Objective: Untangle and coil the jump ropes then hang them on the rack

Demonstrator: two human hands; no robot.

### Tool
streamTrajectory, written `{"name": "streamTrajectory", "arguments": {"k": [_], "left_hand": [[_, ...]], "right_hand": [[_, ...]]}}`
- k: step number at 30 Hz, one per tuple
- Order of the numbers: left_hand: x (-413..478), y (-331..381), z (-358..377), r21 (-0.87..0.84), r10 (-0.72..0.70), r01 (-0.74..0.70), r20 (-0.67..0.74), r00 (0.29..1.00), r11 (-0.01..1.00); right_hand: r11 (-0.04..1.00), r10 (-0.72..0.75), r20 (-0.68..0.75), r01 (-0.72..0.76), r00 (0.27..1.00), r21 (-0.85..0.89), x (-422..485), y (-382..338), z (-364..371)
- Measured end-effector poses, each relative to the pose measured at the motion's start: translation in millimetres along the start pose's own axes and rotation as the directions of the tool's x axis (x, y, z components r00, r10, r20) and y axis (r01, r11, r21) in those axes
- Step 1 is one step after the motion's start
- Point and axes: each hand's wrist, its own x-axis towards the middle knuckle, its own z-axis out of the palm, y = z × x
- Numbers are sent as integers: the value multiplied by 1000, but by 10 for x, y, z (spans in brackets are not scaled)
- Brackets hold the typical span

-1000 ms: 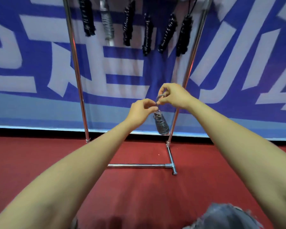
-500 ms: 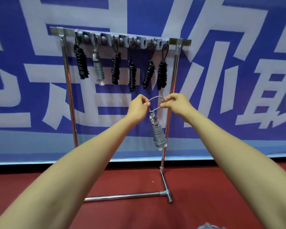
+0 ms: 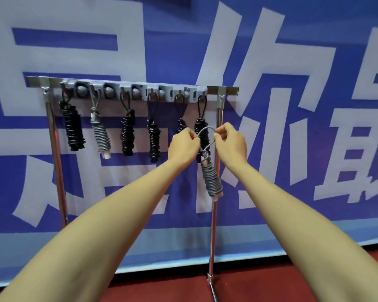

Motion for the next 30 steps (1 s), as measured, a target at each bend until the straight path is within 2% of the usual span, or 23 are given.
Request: {"name": "streamTrajectory", "arguments": {"k": [11, 20, 24, 28, 30], "left_hand": [[802, 243, 51, 27, 87, -86, -38, 995, 996], [1234, 406, 7, -70, 44, -54, -137, 990, 996], [1222, 266, 102, 18, 46, -44, -109, 993, 999], [1168, 166, 146, 127, 143, -128, -109, 984, 984], [1138, 133, 121, 144, 183, -167, -107, 977, 975]], "right_hand": [[998, -65, -80, 67, 995, 13, 828, -41, 137], [999, -44, -83, 46, 996, 13, 1340, -294, 248], [999, -35, -42, 35, 999, -1, 1340, -170, 396], [998, -39, -35, 40, 999, 38, 1276, -88, 476], [998, -61, -34, 61, 998, 5, 1209, -103, 467]]}}
